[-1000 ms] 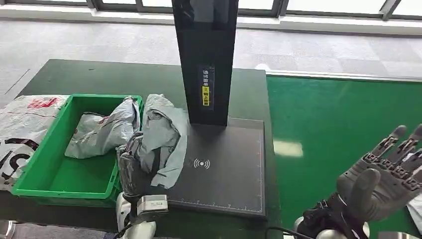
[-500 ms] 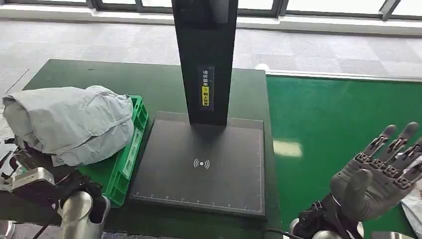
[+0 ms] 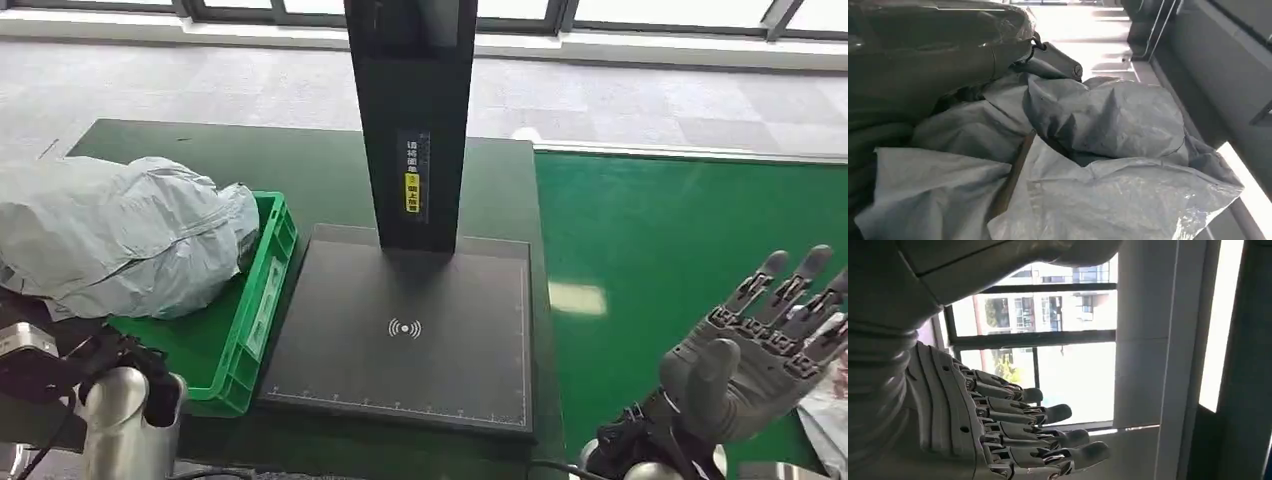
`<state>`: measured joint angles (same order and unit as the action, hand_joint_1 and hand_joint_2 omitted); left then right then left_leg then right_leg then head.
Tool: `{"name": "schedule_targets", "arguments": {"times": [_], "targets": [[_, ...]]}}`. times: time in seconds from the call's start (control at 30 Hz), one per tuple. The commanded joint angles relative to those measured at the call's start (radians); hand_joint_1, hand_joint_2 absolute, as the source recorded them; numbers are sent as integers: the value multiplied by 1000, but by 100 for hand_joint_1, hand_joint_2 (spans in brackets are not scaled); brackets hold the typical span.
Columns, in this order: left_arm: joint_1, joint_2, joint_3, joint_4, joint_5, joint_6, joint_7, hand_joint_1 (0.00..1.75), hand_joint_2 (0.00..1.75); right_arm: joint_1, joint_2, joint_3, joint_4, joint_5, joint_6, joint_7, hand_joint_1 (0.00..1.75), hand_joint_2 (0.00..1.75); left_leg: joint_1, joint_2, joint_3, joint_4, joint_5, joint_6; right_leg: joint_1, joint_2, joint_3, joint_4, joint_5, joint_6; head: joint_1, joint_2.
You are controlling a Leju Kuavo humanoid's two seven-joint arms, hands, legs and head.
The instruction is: Moved the parcel from conveyor to table for the left to box.
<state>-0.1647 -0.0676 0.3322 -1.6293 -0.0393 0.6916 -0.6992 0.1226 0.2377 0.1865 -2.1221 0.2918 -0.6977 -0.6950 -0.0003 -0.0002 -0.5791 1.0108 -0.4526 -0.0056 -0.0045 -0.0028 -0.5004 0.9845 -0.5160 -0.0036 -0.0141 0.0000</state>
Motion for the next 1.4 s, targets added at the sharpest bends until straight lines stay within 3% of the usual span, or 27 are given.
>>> {"name": "schedule_targets", "arguments": {"times": [0.03,0.1,1.4], "targets": [[-104,17,98,82,-83,7,1,175,175,-3,-3,34,41,15,0,-3,0,175,1,0,0,-2,0,-1,0,1,0,-1,0,0,0,0],[-170,33,96,170,-121,7,1,175,175,2,-1,33,39,17,0,-3,0,175,1,-1,0,-2,1,-1,1,-1,1,-1,0,0,0,0],[-170,33,96,170,-121,7,1,175,175,2,-1,33,39,17,0,-3,0,175,1,1,-1,-1,1,-1,0,1,-1,-1,1,0,0,0]]}}
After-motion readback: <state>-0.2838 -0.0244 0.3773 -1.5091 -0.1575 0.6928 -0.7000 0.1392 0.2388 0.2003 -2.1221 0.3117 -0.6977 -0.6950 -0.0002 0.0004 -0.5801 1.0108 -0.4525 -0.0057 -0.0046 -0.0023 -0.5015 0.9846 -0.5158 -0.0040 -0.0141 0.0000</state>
